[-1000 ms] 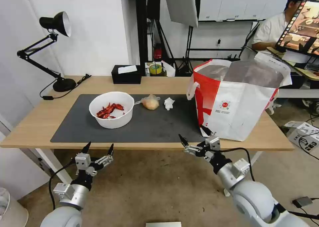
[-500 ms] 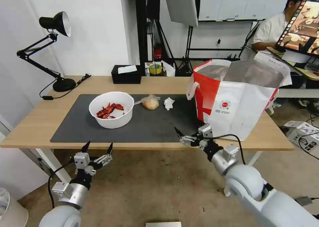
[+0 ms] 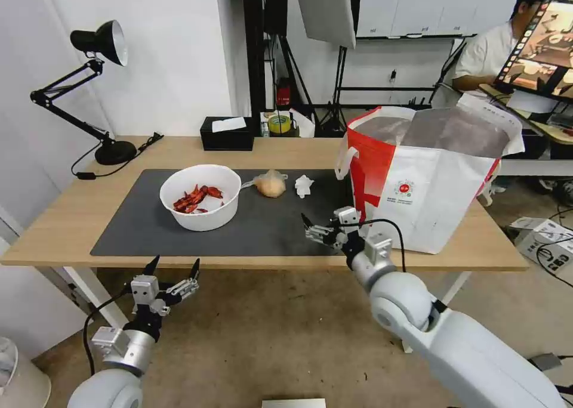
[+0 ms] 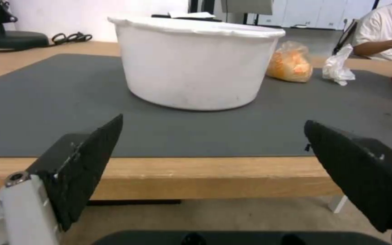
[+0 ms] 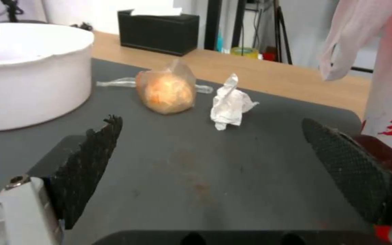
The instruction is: Pick up the trash from the table and place it into the takeout bag.
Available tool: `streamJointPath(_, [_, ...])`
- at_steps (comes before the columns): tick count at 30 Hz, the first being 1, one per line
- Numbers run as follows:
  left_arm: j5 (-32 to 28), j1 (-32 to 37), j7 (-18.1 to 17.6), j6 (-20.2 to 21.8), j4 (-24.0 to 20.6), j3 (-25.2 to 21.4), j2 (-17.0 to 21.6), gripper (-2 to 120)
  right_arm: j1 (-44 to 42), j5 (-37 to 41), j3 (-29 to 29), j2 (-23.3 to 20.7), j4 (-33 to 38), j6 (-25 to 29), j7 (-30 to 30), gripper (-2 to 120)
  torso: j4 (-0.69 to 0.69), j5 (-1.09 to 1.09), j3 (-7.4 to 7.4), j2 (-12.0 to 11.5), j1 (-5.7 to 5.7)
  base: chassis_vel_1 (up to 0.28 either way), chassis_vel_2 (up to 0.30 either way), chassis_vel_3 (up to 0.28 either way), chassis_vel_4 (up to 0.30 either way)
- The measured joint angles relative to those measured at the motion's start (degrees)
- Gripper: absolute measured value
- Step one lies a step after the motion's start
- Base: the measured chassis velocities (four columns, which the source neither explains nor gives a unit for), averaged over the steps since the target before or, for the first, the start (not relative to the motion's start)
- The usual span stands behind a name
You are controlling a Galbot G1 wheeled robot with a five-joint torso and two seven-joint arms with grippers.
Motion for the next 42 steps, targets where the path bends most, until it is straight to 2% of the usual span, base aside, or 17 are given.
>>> streamJointPath(6, [-0.1, -0.3, 0.0, 0.0, 0.2, 0.5, 0.0, 100, 2.9, 3.1, -1.4, 2.5, -1.4, -2.6, 5.2, 100, 0.00, 0.01, 0.00, 0.0, 0.00, 0.000, 0.000, 0.000, 0.000])
streamJointPath(28, [-0.7, -0.1, 0.0, 0.0, 0.0, 0.5, 0.6, 100, 13.2, 10.6, -4.0, 9.0, -6.5, -8.7, 14.4, 100, 0.00, 0.00, 0.00, 0.0, 0.00, 0.000, 0.000, 0.000, 0.000])
streamJointPath(42, [-0.9, 0.3, 0.1, 0.0, -0.4, 0.6, 0.6, 100, 18.5, 17.0, -4.3, 14.0, -13.7, -12.3, 24.3, 100, 0.00, 0.01, 0.00, 0.0, 0.00, 0.000, 0.000, 0.000, 0.000])
